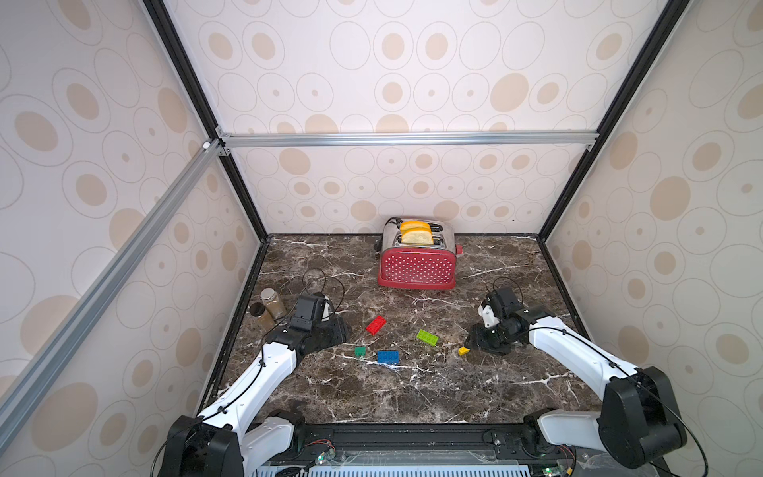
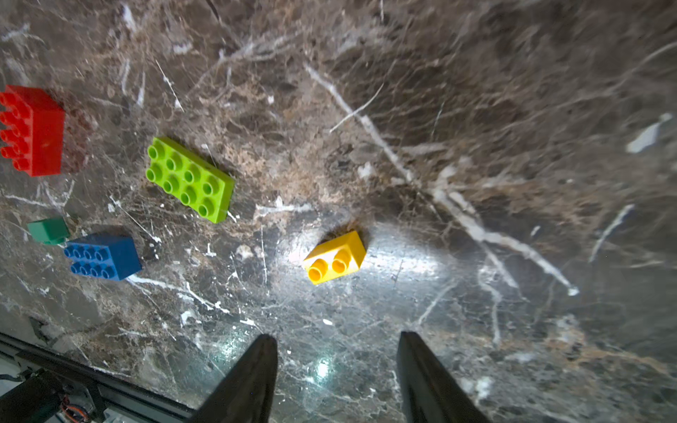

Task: Assemble the number 5 with lego
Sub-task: Pick up the lego brick from the center of the board.

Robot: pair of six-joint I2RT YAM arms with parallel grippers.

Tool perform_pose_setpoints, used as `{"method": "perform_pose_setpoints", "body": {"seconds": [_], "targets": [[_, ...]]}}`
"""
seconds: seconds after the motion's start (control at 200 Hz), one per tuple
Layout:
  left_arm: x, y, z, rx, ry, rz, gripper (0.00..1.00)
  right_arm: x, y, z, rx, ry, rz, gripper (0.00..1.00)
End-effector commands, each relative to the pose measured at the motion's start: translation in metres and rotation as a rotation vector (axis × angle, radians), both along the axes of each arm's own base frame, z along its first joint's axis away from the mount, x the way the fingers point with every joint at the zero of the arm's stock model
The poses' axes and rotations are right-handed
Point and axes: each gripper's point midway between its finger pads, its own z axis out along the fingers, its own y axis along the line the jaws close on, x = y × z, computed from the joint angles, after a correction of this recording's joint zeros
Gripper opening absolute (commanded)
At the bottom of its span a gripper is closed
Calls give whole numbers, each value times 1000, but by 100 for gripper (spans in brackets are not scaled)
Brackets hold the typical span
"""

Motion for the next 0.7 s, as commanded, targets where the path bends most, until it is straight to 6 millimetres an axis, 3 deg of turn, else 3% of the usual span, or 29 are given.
{"method": "perform_pose_setpoints", "body": {"seconds": [0.0, 0.326, 0.696], "targets": [[5, -4, 12, 5, -19, -28, 63, -4, 9, -8, 26, 41, -30, 58], [3, -7, 11, -1, -8, -44, 63, 7, 21, -22, 21, 80, -51, 54], [-2, -5, 8, -7, -6, -36, 63, 19, 31, -28, 4, 90, -21, 40]]}}
